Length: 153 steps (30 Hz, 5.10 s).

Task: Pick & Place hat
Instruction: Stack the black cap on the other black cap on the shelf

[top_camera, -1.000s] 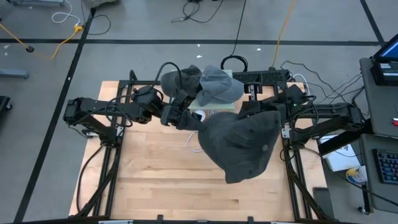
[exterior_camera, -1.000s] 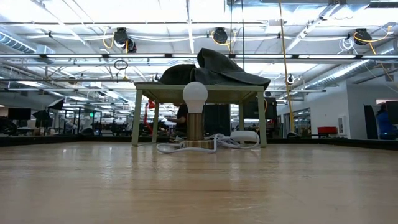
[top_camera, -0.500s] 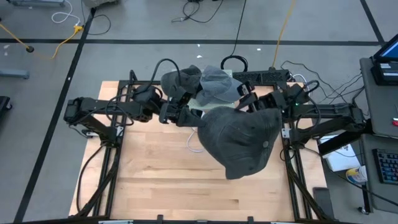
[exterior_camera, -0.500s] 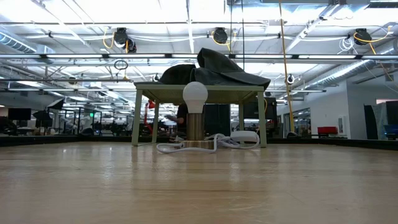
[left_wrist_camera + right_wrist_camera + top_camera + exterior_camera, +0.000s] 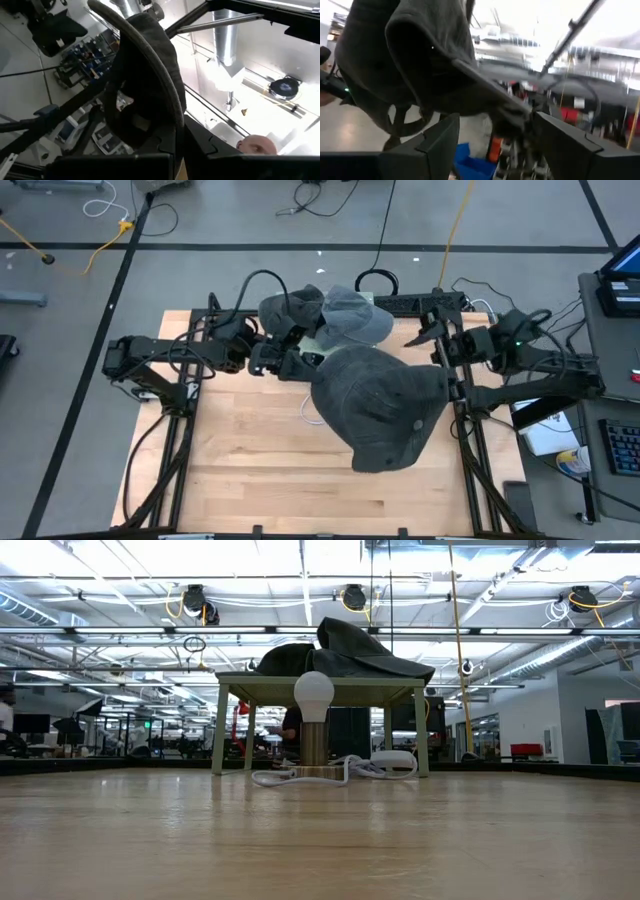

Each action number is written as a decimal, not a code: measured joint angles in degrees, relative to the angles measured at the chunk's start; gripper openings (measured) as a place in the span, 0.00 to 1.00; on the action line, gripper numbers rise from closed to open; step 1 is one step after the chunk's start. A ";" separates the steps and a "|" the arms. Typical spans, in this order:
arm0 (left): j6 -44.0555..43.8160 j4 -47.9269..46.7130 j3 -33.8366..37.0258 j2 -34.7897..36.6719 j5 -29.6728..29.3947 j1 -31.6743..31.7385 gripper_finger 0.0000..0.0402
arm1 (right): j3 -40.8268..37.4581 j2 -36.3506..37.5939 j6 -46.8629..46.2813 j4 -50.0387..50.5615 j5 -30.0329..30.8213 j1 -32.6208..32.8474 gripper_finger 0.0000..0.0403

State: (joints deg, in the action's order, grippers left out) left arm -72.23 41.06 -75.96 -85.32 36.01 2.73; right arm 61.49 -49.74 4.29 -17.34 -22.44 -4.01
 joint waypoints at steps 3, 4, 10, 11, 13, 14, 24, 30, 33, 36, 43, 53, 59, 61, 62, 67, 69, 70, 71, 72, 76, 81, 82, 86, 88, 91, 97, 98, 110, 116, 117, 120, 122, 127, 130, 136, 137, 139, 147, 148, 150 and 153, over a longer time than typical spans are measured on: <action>1.25 -0.39 0.00 0.88 0.07 1.07 0.02 | 0.00 1.70 -5.62 4.74 1.47 0.00 0.62; 2.12 -0.23 0.00 1.15 0.11 1.62 0.02 | 0.00 1.85 -8.75 5.88 1.42 0.00 0.61; 6.40 -1.08 -0.06 4.00 0.20 5.54 0.02 | 0.00 2.28 -30.26 11.32 1.42 0.00 0.60; 7.20 -2.04 -0.09 4.87 0.20 6.28 0.02 | 0.00 2.04 -33.51 11.68 1.79 0.00 0.60; 9.08 -5.73 0.02 6.91 0.11 7.45 0.02 | 0.00 1.15 -37.95 11.58 3.33 0.00 0.60; 10.42 -6.79 -0.01 7.51 -0.43 7.87 0.02 | 0.00 0.80 -39.42 11.56 3.95 0.00 0.61; 24.81 -30.19 0.00 18.45 -7.84 11.19 0.02 | -0.01 -1.74 -51.09 8.98 8.12 0.00 0.61; 29.41 -41.88 0.00 24.05 -12.55 11.24 0.02 | 0.00 -3.56 -51.62 3.86 13.68 0.00 0.60; 30.25 -45.68 0.00 25.94 -15.54 10.57 0.02 | -0.02 -4.40 -52.84 3.81 16.56 0.00 0.60; 31.23 -48.42 0.00 26.69 -17.49 10.15 0.02 | -0.02 -5.38 -54.95 3.94 16.40 -0.02 0.60; 31.37 -49.37 0.00 26.56 -18.12 9.44 0.02 | -0.02 -4.97 -57.74 3.87 16.27 0.00 0.59; 28.37 -47.64 -0.04 22.48 -20.52 7.88 0.02 | -0.02 -6.21 -62.32 -2.92 17.78 0.00 0.59; 26.89 -39.71 0.01 16.11 -19.12 6.82 0.02 | 0.00 -10.94 -64.98 -9.49 17.64 0.00 0.59; 26.83 -38.36 0.00 14.68 -19.00 6.82 0.02 | 0.00 -11.59 -66.36 -10.74 16.32 -0.02 0.59; 26.71 -38.17 0.02 14.07 -19.04 6.82 0.02 | -0.02 -11.83 -67.17 -11.32 15.86 -0.02 0.59; 26.98 -38.61 0.00 14.23 -19.14 7.59 0.02 | -0.01 -10.68 -71.12 -11.53 11.65 -0.04 0.55; 27.16 -39.12 0.00 14.62 -19.34 8.11 0.02 | 0.00 -9.73 -72.53 -11.70 11.72 0.00 0.52; 27.16 -39.25 0.00 14.73 -19.47 8.43 0.02 | 0.00 -9.28 -73.24 -11.74 11.72 0.00 0.49; 27.14 -39.22 0.00 14.79 -19.57 8.73 0.02 | 0.00 -8.86 -73.98 -11.72 11.77 0.00 0.46; 27.10 -39.23 0.00 14.86 -19.58 8.95 0.02 | 0.00 -8.52 -74.56 -11.70 11.83 -0.02 0.43; 26.87 -39.55 0.00 14.86 -19.56 9.53 0.02 | 0.00 -7.18 -75.62 -11.67 11.85 -0.02 0.27; 27.01 -40.90 0.00 14.86 -19.58 9.53 0.02 | 0.00 -6.62 -75.64 -11.82 11.85 -0.02 0.06; 27.01 -41.24 0.00 14.86 -19.58 9.53 0.02 | 0.00 -6.57 -75.64 -12.22 11.83 -0.02 0.04; 26.71 -41.00 0.00 14.84 -19.58 9.53 0.04 | 0.00 -6.02 -77.39 -14.64 11.85 -0.02 0.05; 27.03 -40.90 0.00 14.84 -19.21 9.53 0.08 | 0.00 -5.74 -78.32 -15.28 11.81 -0.02 0.05; 28.93 -41.71 0.00 14.82 -17.85 9.91 0.18 | 0.00 -5.24 -78.44 -16.73 11.68 -0.02 0.03; 31.48 -51.34 0.00 16.73 -17.03 12.53 0.32 | 0.00 -3.32 -78.86 -17.53 11.66 -0.02 0.02; 32.29 -53.70 0.00 17.14 -16.99 12.96 0.33 | 0.00 -3.08 -78.85 -17.43 11.66 -0.02 0.02; 34.69 -66.72 0.00 22.13 -16.53 12.42 0.36 | 7.56 -3.64 -58.71 -3.79 11.64 -2.51 0.02; 35.80 -66.66 0.00 24.44 -16.39 11.00 0.37 | 18.35 -9.34 -38.12 7.12 11.66 -3.93 0.02; 35.89 -66.66 0.00 24.79 -16.39 10.77 0.37 | 19.93 -10.30 -35.11 8.72 11.68 -4.11 0.02; 36.24 -66.62 0.00 25.81 -16.36 10.22 0.37 | 24.06 -12.96 -26.71 13.34 11.62 -5.01 0.02; 36.63 -66.60 0.00 26.28 -15.93 10.02 0.37 | 25.91 -14.32 -21.14 16.35 11.67 -5.83 0.02; 36.37 -66.60 0.00 26.79 -12.34 9.96 0.37 | 29.01 -16.88 -14.05 22.21 12.09 -9.46 0.02; 36.55 -66.52 0.00 26.81 -11.09 9.98 0.37 | 30.36 -19.40 -22.57 21.02 10.64 -12.54 0.02; 36.25 -66.56 0.00 26.80 -10.65 10.89 0.37 | 35.01 -26.00 -42.04 17.38 -4.16 -19.01 0.02; 36.09 -66.57 0.00 26.78 -10.60 10.90 0.37 | 36.05 -27.04 -44.93 17.31 -6.32 -20.23 0.02; 35.91 -66.58 0.00 26.77 -10.50 10.86 0.37 | 38.07 -29.00 -48.58 17.52 -8.48 -22.32 0.02; 34.28 -66.50 0.00 26.77 -11.63 10.86 0.37 | 44.80 -34.69 -56.33 24.35 -9.39 -30.24 0.02; 33.71 -66.49 0.00 26.77 -12.19 10.86 0.37 | 45.79 -35.54 -56.75 25.95 -9.36 -31.02 0.02; 32.59 -66.49 0.00 26.77 -13.77 10.86 0.37 | 48.06 -37.45 -57.81 28.17 -9.67 -32.24 0.02; 32.70 -66.47 0.00 26.77 -16.32 10.86 0.37 | 51.30 -39.78 -61.06 30.35 -11.47 -33.59 0.02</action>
State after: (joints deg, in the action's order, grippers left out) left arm -39.53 -25.41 -75.96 -58.54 19.69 13.58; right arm 112.79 -89.52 -56.78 13.02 -33.91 -37.61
